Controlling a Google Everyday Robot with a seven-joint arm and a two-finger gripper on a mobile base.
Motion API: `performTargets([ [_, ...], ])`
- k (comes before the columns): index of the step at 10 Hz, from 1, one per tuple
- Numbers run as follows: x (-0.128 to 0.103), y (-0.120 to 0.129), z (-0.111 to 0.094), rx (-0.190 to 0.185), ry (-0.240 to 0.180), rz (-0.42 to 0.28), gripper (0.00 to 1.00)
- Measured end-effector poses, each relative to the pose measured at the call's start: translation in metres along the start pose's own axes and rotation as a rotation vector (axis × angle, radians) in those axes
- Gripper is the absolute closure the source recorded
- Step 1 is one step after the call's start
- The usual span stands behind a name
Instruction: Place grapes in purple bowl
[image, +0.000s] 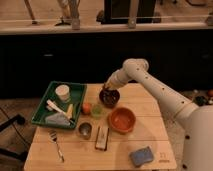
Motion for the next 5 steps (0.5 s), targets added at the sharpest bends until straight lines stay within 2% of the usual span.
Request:
performTargets([
  [4,0.0008,0.0108,-0.0055,-0.020,-0.002,0.075,1.00],
  [5,0.0012,0.0120,-0.0060,-0.023,-0.001,0.086,0.96],
])
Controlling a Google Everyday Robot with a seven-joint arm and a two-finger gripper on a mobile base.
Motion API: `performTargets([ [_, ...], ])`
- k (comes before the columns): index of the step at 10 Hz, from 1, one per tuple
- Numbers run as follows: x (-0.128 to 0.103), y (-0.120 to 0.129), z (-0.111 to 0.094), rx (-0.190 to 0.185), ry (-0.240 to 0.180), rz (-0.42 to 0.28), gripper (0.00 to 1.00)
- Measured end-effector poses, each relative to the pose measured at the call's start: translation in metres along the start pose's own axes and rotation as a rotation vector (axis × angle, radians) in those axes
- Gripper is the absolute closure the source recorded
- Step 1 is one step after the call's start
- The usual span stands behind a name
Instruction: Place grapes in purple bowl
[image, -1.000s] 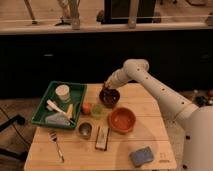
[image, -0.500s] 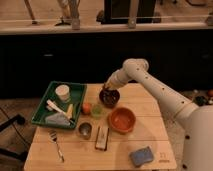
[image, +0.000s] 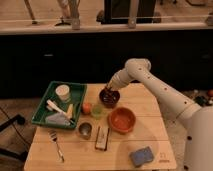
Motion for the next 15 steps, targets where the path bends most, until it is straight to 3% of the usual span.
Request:
performTargets([
  [6,-0.001,0.000,-0.003,0.005,0.008,0.023,0.36],
  [8,-0.001,0.001,-0.005,0.007,0.014,0.038,0.21],
  [15,0.009,0.011,-0.009,0.005,0.032,0.110,0.20],
])
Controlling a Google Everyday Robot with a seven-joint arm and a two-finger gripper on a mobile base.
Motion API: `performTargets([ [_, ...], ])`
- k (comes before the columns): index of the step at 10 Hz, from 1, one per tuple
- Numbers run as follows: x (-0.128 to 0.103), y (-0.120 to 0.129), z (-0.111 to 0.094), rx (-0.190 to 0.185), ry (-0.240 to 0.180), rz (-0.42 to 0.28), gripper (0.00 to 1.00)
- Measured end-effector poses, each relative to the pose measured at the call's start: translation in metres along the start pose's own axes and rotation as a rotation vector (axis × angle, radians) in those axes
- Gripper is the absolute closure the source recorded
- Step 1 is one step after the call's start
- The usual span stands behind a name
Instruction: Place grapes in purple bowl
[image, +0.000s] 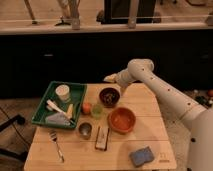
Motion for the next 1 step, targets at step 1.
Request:
performTargets([
  [1,0.0025,0.0020,-0.0006,0.000,0.005,0.008,0.20],
])
